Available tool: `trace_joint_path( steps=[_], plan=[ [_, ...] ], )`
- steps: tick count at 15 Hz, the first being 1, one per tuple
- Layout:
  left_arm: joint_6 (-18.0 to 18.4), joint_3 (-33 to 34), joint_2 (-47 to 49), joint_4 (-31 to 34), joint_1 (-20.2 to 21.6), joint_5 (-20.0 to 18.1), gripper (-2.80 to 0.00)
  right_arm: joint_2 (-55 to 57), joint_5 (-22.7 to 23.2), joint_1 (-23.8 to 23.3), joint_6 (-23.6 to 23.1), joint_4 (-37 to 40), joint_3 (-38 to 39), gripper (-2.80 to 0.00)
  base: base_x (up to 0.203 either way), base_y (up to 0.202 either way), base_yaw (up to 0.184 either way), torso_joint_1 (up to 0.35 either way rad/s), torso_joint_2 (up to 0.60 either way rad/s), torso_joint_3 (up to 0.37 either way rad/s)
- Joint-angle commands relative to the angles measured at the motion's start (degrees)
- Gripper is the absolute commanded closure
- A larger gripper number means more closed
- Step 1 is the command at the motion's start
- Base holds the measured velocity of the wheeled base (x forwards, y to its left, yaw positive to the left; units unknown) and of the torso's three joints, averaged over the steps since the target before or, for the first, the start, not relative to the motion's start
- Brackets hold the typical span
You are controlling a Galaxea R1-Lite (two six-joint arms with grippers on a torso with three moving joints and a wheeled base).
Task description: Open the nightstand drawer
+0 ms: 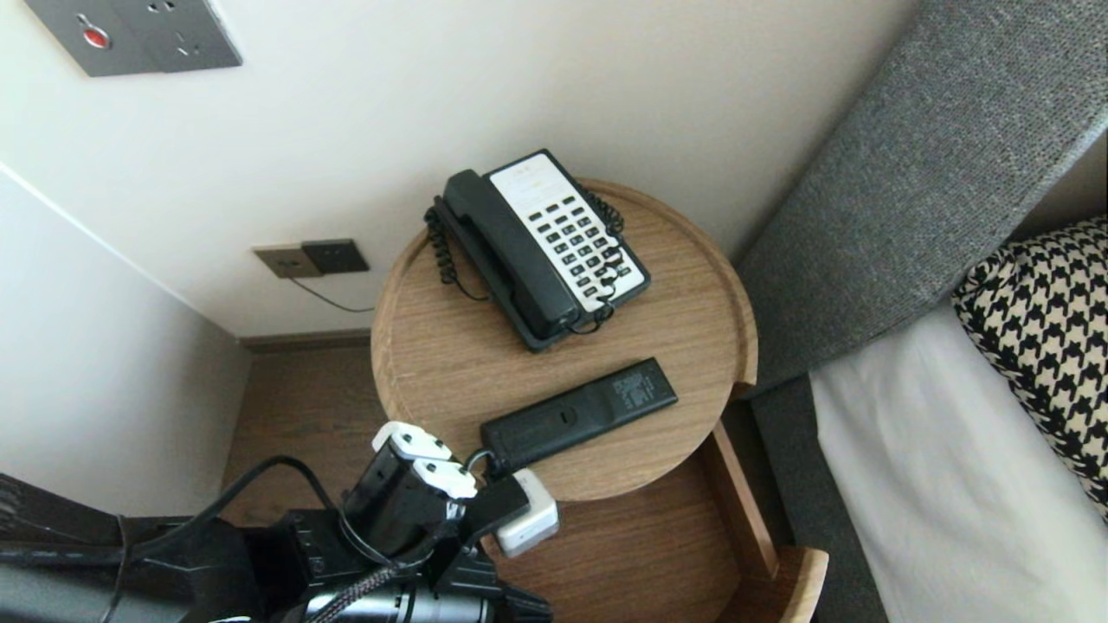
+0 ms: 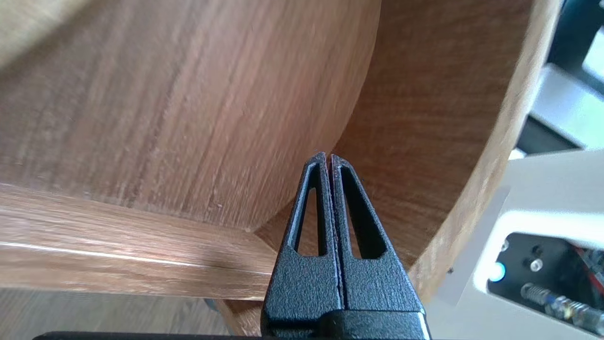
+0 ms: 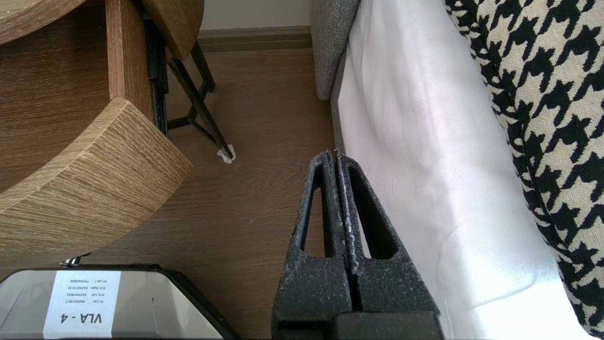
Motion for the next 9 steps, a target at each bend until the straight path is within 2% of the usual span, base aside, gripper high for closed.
trace_joint_path(
  steps=[1, 6, 9],
  plan=[
    [0.6, 0.5, 1.0, 0.0, -0.3, -0.2, 0.0, -0.2, 0.0, 0.0, 0.0, 0.0, 0.0, 0.0, 0.0, 0.0, 0.0, 0.0, 0.0, 0.0],
    [0.8, 3.2, -0.3, 0.4, -3.5, -2.7, 0.0, -0.2, 0.0, 0.0, -0.1, 0.0, 0.0, 0.0, 0.0, 0.0, 0.0, 0.0, 0.0, 0.0],
    [0.8, 5.0, -0.9, 0.6, -5.3, -2.8, 0.0, -0.2, 0.0, 0.0, 0.0, 0.0, 0.0, 0.0, 0.0, 0.0, 0.0, 0.0, 0.0, 0.0]
  ],
)
